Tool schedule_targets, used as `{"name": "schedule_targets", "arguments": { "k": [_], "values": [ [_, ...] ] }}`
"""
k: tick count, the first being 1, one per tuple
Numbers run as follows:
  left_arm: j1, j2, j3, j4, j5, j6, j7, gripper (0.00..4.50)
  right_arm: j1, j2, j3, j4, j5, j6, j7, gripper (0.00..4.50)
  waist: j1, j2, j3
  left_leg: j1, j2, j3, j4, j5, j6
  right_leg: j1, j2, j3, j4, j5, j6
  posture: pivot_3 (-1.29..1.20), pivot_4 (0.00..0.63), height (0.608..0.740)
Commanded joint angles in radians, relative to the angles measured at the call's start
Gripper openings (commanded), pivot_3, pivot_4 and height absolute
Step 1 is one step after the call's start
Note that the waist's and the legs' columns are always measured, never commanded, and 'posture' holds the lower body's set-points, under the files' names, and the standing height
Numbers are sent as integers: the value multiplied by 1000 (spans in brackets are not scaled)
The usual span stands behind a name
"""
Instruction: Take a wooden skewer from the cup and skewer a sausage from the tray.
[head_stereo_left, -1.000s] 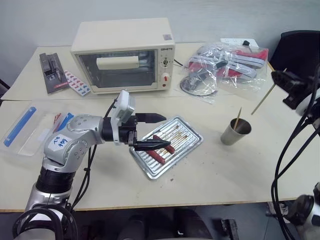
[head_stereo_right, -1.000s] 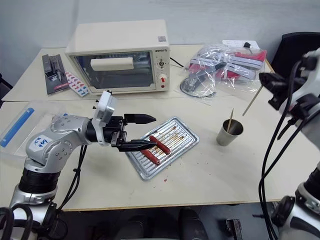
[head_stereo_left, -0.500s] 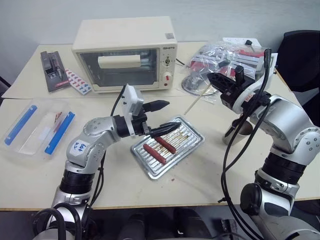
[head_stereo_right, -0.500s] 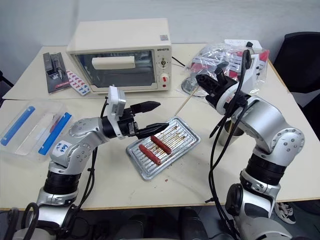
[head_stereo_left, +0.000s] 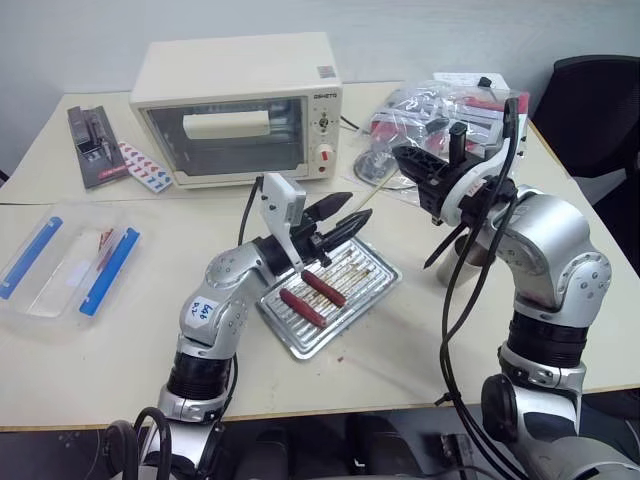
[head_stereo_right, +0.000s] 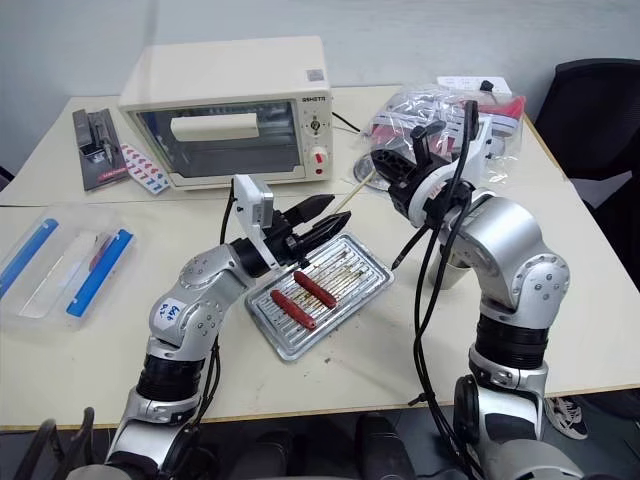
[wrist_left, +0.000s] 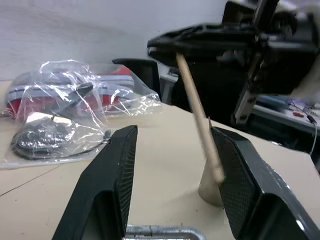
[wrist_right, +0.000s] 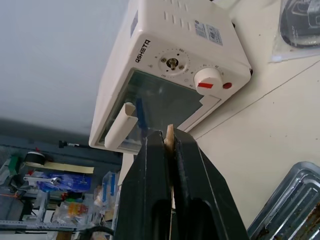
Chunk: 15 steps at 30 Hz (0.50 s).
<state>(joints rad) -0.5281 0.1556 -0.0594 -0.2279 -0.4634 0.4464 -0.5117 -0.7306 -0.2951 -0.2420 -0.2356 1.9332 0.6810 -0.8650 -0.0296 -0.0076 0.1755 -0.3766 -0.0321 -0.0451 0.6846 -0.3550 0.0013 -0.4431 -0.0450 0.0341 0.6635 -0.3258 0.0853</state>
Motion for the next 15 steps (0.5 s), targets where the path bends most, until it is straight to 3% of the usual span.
{"name": "schedule_targets", "arguments": {
  "k": [1, 14, 15],
  "values": [
    [7, -23, -10, -53, 8, -21, 29, 2475, -6, 1, 12, -46, -7, -39, 24, 0, 1, 0, 0, 0, 0, 0, 0, 0, 0, 0, 0, 0, 0, 0, 0, 0, 150, 740],
    [2, -85, -20, -18, 47, -60, 93, 2475, -17, 15, 45, -47, -25, -103, 45, 0, 1, 0, 0, 0, 0, 0, 0, 0, 0, 0, 0, 0, 0, 0, 0, 0, 150, 740],
    [0, -87, -18, -15, 48, -64, 96, 2286, -17, 15, 47, -48, -24, -105, 46, 0, 1, 0, 0, 0, 0, 0, 0, 0, 0, 0, 0, 0, 0, 0, 0, 0, 150, 740]
  ]
}}
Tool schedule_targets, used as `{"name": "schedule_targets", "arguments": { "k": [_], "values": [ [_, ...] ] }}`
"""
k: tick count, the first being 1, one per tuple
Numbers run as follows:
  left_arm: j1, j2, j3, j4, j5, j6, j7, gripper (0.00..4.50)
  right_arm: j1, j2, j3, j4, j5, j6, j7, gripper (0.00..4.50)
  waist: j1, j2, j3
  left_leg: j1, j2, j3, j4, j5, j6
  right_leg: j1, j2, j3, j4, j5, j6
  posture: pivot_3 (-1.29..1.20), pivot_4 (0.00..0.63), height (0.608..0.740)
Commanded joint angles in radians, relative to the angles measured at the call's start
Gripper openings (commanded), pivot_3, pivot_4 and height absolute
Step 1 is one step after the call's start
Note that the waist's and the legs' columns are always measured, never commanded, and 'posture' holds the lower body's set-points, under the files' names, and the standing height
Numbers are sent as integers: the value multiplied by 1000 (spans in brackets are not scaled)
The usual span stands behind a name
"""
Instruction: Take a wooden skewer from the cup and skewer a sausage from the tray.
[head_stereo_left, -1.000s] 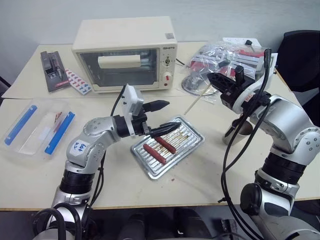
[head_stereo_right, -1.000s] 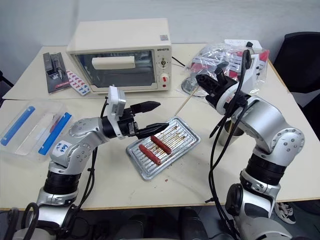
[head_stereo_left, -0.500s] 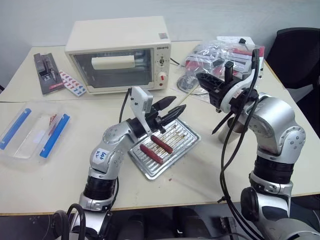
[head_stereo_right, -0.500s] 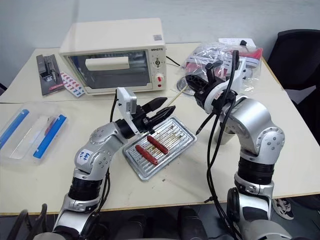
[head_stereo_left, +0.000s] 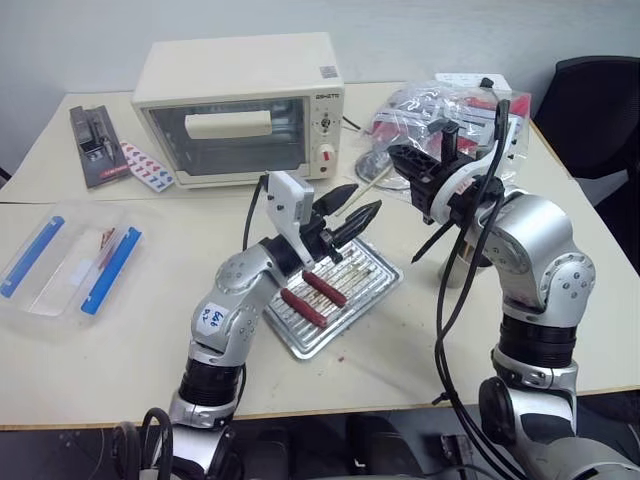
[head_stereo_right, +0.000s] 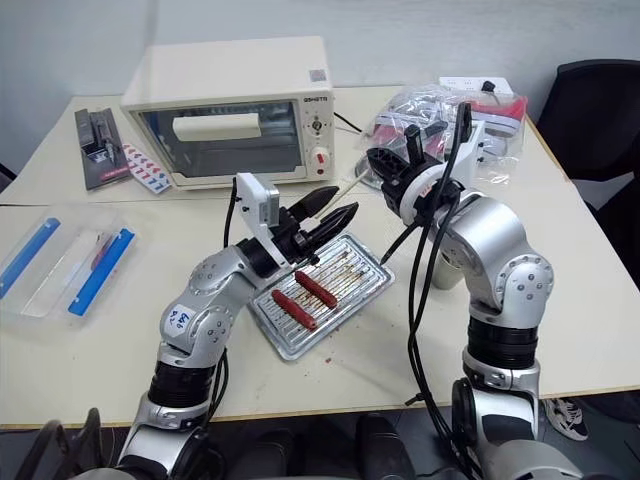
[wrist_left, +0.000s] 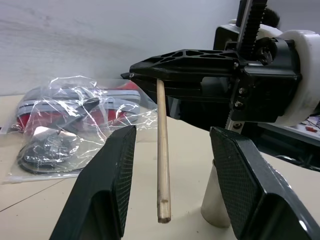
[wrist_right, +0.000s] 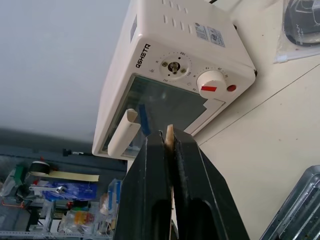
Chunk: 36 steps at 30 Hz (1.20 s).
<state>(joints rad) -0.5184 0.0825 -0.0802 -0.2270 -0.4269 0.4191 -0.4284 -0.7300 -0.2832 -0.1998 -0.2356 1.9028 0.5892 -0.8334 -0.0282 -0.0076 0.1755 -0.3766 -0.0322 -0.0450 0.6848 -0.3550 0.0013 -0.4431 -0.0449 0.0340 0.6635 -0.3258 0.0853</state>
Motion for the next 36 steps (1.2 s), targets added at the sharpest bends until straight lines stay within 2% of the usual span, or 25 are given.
{"name": "schedule_targets", "arguments": {
  "k": [1, 2, 7, 15, 18, 19, 28, 29, 30, 34, 36],
  "values": [
    [-11, -14, 6, -13, 14, -41, 15, 2114, -18, 2, 6, -48, 8, -13, 15, 0, 0, 0, 0, 0, 0, 0, 0, 0, 0, 0, 0, 0, 0, 0, 0, 0, 150, 740],
    [-13, -14, 8, -11, 14, -42, 17, 1994, -18, 2, 7, -48, 9, -13, 15, 0, 0, 0, 0, 0, 0, 0, 0, 0, 0, 0, 0, 0, 0, 0, 0, 0, 150, 740],
    [-21, -4, 13, -3, 10, -41, 16, 826, -20, 1, 7, -47, 13, -16, 18, 0, 0, 0, 0, 0, 0, 0, 0, 0, 0, 0, 0, 0, 0, 0, 0, 0, 150, 740],
    [-33, -8, 20, 11, 2, -47, 21, 826, -15, 0, 3, -49, 23, -19, 22, 0, 0, 0, 0, 0, 0, 0, 0, 0, 0, 0, 0, 0, 0, 0, 0, 0, 150, 740],
    [-42, -18, 34, 23, -4, -53, 27, 353, -15, 2, 1, -49, 25, -24, 22, 0, 0, 0, 0, 0, 0, 0, 0, 0, 0, 0, 0, 0, 0, 0, 0, 0, 150, 740],
    [-46, -19, 39, 27, -5, -54, 28, 70, -14, 1, 1, -51, 27, -26, 22, 0, 0, 0, 0, 0, 0, 0, 0, 0, 0, 0, 0, 0, 0, 0, 0, 0, 150, 740],
    [-64, 7, 64, 34, -14, -32, 24, 31, -6, -21, 4, -62, 35, -21, 26, 0, 0, 0, 0, 0, 0, 0, 0, 0, 0, 0, 0, 0, 0, 0, 0, 0, 150, 740],
    [-63, 23, 72, 23, -20, -21, 18, 0, -4, -35, 6, -63, 29, -10, 34, 519, 0, 0, 0, 0, 0, 0, 0, 0, 0, 0, 0, 0, 0, 0, 0, 0, 150, 740],
    [-62, 34, 78, 15, -25, -13, 15, 0, -2, -45, 7, -63, 24, -2, 39, 613, -1, 0, 0, 0, 0, 0, 0, 0, 0, 0, 0, 0, 0, 0, 0, 0, 150, 740],
    [-42, 137, 137, -49, -76, 59, -28, 0, -16, -166, 33, -57, -58, 95, 122, 1625, 0, 0, 0, 0, 0, 0, 0, 0, 0, 0, 0, 0, 0, 0, 0, 0, 150, 740],
    [-14, 218, 173, -91, -118, 106, -74, 0, -34, -243, 63, -63, -127, 162, 195, 2069, 0, 0, 0, 0, 0, 0, -1, 0, 0, 0, 0, 0, -1, 0, 0, 0, 150, 740]
  ]
}}
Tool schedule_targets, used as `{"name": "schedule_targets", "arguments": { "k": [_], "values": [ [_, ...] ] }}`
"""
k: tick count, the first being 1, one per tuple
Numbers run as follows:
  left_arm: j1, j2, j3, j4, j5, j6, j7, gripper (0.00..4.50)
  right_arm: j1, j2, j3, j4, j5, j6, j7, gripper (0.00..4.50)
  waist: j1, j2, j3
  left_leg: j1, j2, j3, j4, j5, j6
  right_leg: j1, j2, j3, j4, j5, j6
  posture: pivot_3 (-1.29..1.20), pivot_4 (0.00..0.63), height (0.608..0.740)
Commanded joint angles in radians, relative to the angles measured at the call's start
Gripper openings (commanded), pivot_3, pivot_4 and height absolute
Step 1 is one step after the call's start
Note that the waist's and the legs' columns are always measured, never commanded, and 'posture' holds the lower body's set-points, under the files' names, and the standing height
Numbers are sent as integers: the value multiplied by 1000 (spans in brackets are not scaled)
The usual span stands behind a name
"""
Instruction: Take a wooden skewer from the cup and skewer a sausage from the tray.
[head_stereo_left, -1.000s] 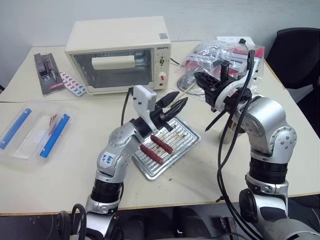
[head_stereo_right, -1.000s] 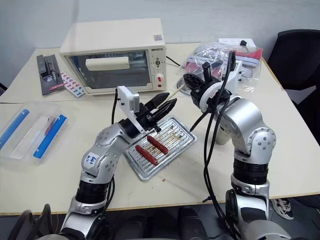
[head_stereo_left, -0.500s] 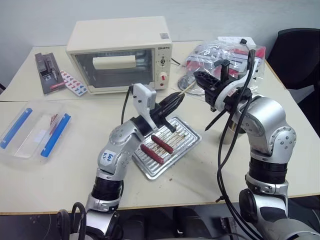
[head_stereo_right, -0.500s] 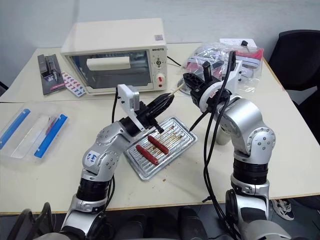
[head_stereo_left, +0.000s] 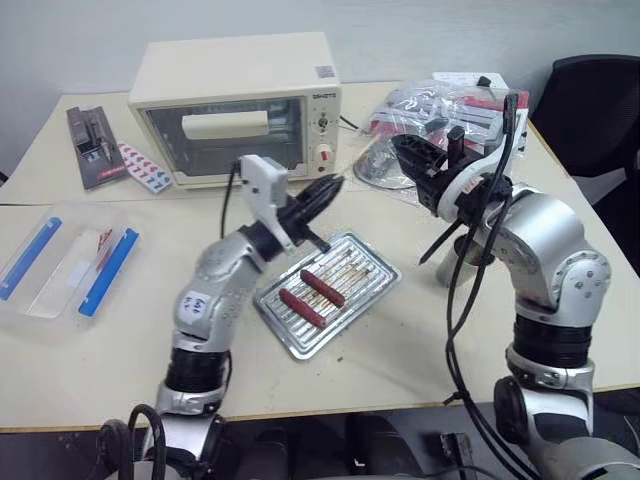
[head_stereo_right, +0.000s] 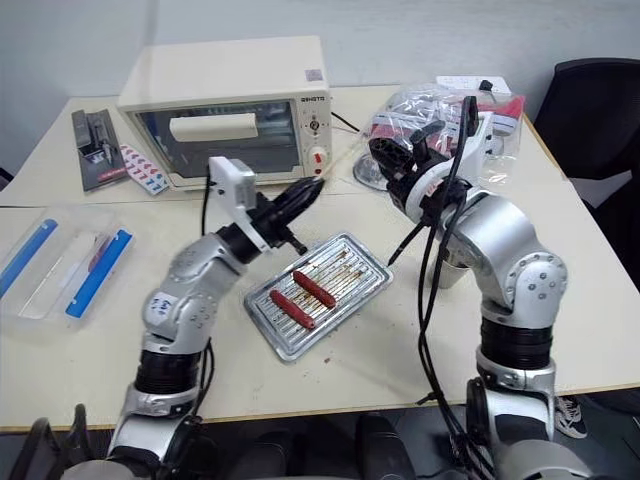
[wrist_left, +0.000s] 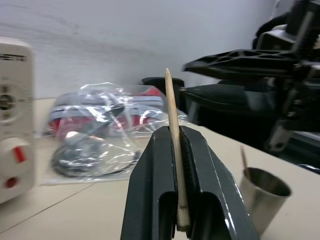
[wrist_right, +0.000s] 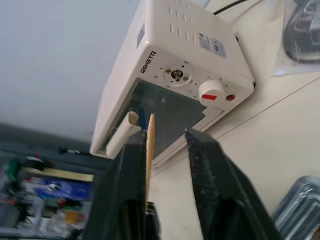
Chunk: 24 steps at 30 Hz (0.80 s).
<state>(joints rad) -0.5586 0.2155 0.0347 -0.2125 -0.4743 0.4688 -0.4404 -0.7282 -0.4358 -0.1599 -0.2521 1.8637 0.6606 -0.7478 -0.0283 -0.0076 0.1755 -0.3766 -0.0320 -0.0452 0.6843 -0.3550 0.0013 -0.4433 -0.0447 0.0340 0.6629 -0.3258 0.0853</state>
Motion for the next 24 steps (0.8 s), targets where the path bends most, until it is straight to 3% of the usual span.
{"name": "schedule_targets", "arguments": {
  "k": [1, 8, 11, 14, 18, 20, 24],
  "values": [
    [43, 127, 78, -126, -92, 79, -86, 0, -44, -126, 43, -56, -129, 124, 149, 2365, -1, 0, 0, 0, 0, 0, 0, 0, 0, 0, 0, 0, 0, 0, 0, 0, 150, 740],
    [248, 498, 299, -226, -264, 241, -334, 0, -60, -348, 301, -240, -544, 319, 491, 2365, -2, 0, 0, 0, 1, -1, -2, 0, 0, -1, 0, 0, -3, 0, -1, 0, 150, 740],
    [362, 631, 401, -248, -315, 278, -434, 0, -21, -383, 397, -313, -660, 357, 627, 2365, 1, 0, 0, 0, 1, -1, -2, 0, -1, -1, 0, 0, -5, 0, -1, 0, 150, 740],
    [420, 701, 447, -261, -324, 284, -482, 0, 11, -372, 451, -322, -761, 359, 708, 2365, 17, -1, 1, 0, 0, -2, -1, -1, 0, 0, -1, -1, -7, 0, -1, 0, 150, 740],
    [441, 737, 484, -243, -319, 278, -489, 0, 28, -324, 512, -287, -876, 366, 793, 3038, 27, -1, 0, 0, -1, -2, 0, -1, 0, 1, -2, -1, -7, 0, -1, 0, 150, 740],
    [436, 734, 486, -246, -322, 278, -473, 0, 32, -301, 534, -274, -931, 371, 827, 3578, 25, -1, 0, 0, -1, -2, 0, -1, 0, 0, -2, -1, -6, 0, -1, 0, 150, 740],
    [433, 726, 483, -266, -335, 284, -449, 0, 49, -253, 561, -242, -1014, 380, 883, 3578, 23, -1, 0, 0, -1, -2, -1, -1, 0, -1, -2, -1, -6, 0, -1, 0, 150, 740]
  ]
}}
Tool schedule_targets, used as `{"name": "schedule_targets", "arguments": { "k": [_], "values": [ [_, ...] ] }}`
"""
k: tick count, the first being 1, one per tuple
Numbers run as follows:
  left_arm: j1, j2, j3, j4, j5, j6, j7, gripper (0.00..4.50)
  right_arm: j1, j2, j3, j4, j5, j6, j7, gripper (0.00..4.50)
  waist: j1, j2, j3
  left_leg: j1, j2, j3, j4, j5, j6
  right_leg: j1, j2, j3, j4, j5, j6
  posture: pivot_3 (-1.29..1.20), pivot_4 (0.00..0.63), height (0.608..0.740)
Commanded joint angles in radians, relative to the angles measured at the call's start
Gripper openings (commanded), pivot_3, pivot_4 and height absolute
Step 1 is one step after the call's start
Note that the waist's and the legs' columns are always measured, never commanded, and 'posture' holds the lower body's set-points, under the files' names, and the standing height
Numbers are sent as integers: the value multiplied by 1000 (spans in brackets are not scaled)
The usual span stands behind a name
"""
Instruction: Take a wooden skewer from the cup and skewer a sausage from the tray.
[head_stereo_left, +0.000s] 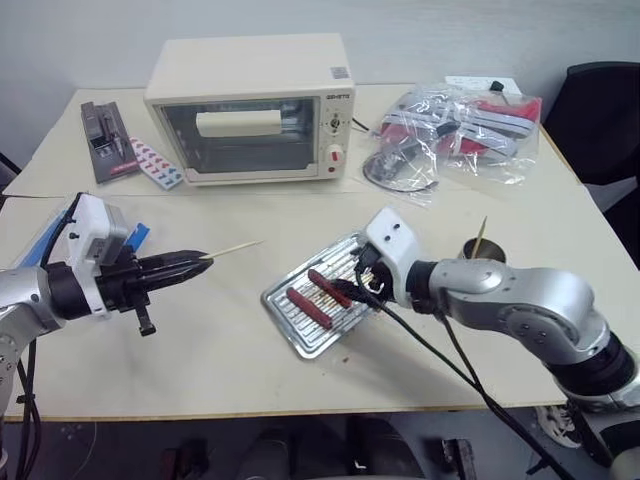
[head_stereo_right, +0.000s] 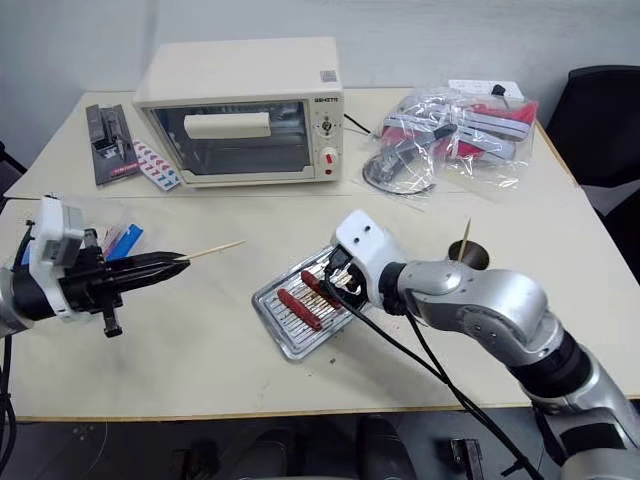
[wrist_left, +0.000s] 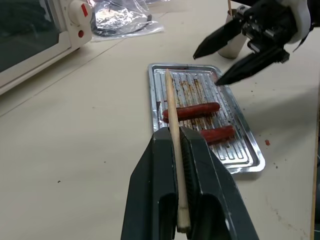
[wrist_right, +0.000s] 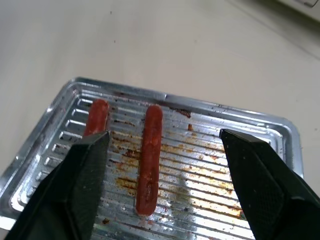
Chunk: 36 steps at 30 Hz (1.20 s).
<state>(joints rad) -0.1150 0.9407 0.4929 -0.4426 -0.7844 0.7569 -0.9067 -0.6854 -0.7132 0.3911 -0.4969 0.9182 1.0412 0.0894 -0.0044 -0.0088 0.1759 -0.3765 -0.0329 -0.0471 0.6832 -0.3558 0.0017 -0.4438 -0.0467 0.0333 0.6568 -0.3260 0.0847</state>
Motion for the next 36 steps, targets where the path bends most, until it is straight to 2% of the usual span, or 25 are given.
{"name": "schedule_targets", "arguments": {
  "k": [1, 11, 14, 20, 31, 34, 36],
  "values": [
    [-10, 0, 24, -40, -28, -3, 21, 0, 12, 33, 22, 13, -99, -4, 59, 3578, -3, 0, 0, 0, 0, 0, 0, 0, 0, 0, 0, 0, 0, 0, 0, 0, 150, 740],
    [-42, 11, 10, -34, -38, -5, 55, 0, 76, 149, 53, 132, -308, -32, 150, 3578, -3, 0, 0, 0, 0, 0, 0, 0, 0, 0, 0, 0, 1, 0, 0, 0, 150, 740],
    [-55, 13, 7, -29, -39, -2, 59, 0, 97, 175, 46, 156, -356, -43, 164, 3044, -5, 0, 0, 0, 0, 0, 0, 0, 0, 0, 0, 0, 1, 0, 0, 0, 150, 740],
    [-70, 18, -2, -17, -36, -5, 60, 0, 126, 209, 23, 148, -399, -22, 197, 1560, -12, 0, 0, 1, 0, 0, 0, 0, -1, 0, 0, 0, 2, 0, 0, 0, 150, 740],
    [-123, 16, -45, 25, -14, -26, 59, 0, 153, 255, -25, 134, -446, 10, 217, 1560, -23, -1, -1, 1, -1, 0, 0, 0, -1, 0, 0, 0, 2, 0, 0, 0, 150, 740],
    [-135, 15, -54, 32, -10, -30, 58, 0, 157, 263, -31, 134, -459, 14, 222, 1111, -23, -1, -1, 1, -1, 0, 0, 0, -1, 0, 0, 0, 3, 0, 0, 0, 150, 740],
    [-141, 15, -59, 39, -6, -34, 55, 0, 157, 268, -35, 135, -467, 16, 227, 1111, -24, -1, -1, 1, -1, 0, 0, 0, -1, 0, 0, 0, 3, 0, 0, 0, 150, 740]
  ]
}}
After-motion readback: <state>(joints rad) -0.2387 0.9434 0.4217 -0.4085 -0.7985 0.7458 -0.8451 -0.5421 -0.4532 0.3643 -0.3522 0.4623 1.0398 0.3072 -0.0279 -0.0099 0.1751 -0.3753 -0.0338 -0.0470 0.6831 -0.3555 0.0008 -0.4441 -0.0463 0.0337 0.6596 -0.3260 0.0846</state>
